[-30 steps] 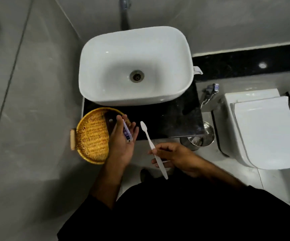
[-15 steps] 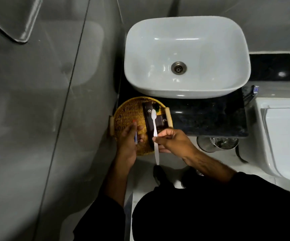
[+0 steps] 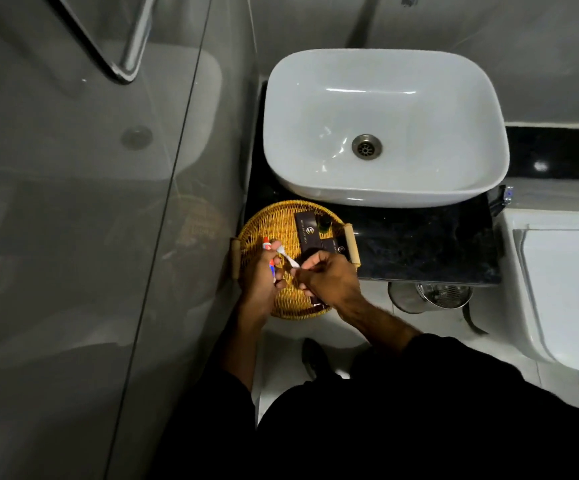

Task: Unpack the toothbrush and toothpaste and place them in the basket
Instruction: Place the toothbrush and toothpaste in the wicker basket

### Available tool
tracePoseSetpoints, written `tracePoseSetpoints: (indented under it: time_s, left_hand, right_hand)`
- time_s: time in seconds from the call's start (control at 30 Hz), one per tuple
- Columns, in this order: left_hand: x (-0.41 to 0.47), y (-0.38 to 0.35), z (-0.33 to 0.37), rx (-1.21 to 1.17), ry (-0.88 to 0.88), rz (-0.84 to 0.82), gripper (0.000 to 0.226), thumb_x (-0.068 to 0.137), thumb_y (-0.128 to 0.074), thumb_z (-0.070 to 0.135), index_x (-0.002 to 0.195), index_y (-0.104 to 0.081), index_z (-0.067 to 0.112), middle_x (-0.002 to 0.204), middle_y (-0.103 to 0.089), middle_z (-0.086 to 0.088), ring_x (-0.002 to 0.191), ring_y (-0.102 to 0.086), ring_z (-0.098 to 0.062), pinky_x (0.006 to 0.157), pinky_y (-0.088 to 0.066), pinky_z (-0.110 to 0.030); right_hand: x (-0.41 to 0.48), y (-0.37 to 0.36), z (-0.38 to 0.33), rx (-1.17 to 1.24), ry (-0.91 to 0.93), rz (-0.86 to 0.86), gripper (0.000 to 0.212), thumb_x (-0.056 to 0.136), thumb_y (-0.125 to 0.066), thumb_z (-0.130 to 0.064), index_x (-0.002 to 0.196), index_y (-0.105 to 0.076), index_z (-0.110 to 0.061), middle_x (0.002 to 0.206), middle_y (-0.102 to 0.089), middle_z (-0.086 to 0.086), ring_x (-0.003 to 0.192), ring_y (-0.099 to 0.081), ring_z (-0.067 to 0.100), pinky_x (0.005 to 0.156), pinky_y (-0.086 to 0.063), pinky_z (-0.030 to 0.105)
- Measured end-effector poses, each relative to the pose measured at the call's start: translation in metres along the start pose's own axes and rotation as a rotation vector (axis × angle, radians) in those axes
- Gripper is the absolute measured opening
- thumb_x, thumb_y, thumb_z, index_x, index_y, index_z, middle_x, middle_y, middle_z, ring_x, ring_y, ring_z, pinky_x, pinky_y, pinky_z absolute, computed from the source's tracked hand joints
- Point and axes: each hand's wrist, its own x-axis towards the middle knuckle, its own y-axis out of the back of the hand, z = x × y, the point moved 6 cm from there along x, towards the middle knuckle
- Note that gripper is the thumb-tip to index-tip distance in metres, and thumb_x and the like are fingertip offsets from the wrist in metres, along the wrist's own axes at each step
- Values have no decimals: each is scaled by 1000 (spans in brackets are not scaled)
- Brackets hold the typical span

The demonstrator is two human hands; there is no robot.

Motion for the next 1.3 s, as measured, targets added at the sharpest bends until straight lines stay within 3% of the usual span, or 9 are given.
tracePoseSetpoints:
  time_s: [0.07, 0.13, 0.2, 0.23, 0.37, 0.53, 0.7, 1.0, 1.3]
  left_hand:
    - [1, 4, 5, 149, -54, 48, 27, 98, -52, 32, 117, -68, 22, 95, -53, 3, 61, -45, -8, 50, -38, -22]
    - [2, 5, 7, 307, -139, 50, 38, 102, -45, 32, 136, -60, 22, 121, -58, -4, 89, -61, -17, 74, -53, -34]
    - [4, 8, 3, 405, -174, 68, 43, 105, -41, 35, 144, -52, 21, 141, -56, -8, 121, -58, -28, 104, -48, -48]
    - [6, 9, 1, 435, -177, 76, 45, 105, -41, 38, 144, -51, 20, 143, -55, -9, 126, -55, -28, 108, -45, -50]
    - [10, 11, -6, 434, -218, 137, 42, 102, -50, 35, 136, -59, 13, 129, -67, -10, 116, -63, -25, 99, -53, -41]
    - [10, 9, -4, 360, -294, 236, 32, 94, -66, 21, 122, -70, 8, 117, -75, -11, 106, -70, -25, 92, -58, -40]
    - [10, 7, -1, 476, -312, 304, 29, 96, -61, 17, 122, -71, 8, 116, -75, -9, 95, -67, -18, 71, -48, -21]
    - [1, 4, 3, 626, -332, 421, 24, 96, -61, 17, 118, -69, 11, 119, -72, -10, 109, -68, -30, 91, -57, -44]
    - [-11, 2, 5, 694, -352, 520, 28, 94, -62, 16, 121, -67, 14, 128, -64, -12, 119, -60, -32, 98, -51, -45]
  right_hand:
    - [3, -5, 0, -71, 25, 75, 13, 87, -81, -22, 92, -74, -11, 79, -78, 3, 64, -71, 11, 63, -57, 25]
    - [5, -8, 4, -101, 20, 168, 14, 88, -79, -24, 94, -74, -13, 87, -76, 0, 80, -72, 14, 73, -57, 26]
    - [4, -12, 8, -49, -3, 250, 10, 90, -77, -25, 92, -71, -18, 88, -73, -3, 86, -71, 16, 70, -53, 21]
    - [3, -15, 11, -35, -20, 289, 9, 91, -75, -25, 93, -70, -18, 90, -74, -3, 89, -71, 17, 71, -53, 22]
    - [-1, -28, 13, -93, -16, 333, 10, 94, -69, -27, 102, -71, -20, 102, -79, 3, 97, -74, 23, 89, -60, 38]
    - [4, -29, 8, -182, -17, 308, 17, 94, -70, -32, 103, -77, -21, 101, -80, 1, 93, -75, 21, 82, -60, 32]
    - [6, -28, 6, -227, -12, 319, 15, 90, -73, -35, 97, -82, -25, 94, -81, -5, 79, -70, 12, 72, -55, 25]
    - [3, -27, 5, -360, 104, 335, 19, 94, -68, -37, 95, -81, -23, 89, -81, -2, 80, -74, 18, 76, -63, 34]
    - [2, -22, 0, -406, 172, 263, 16, 94, -70, -36, 94, -80, -23, 89, -81, -4, 74, -71, 11, 67, -57, 24]
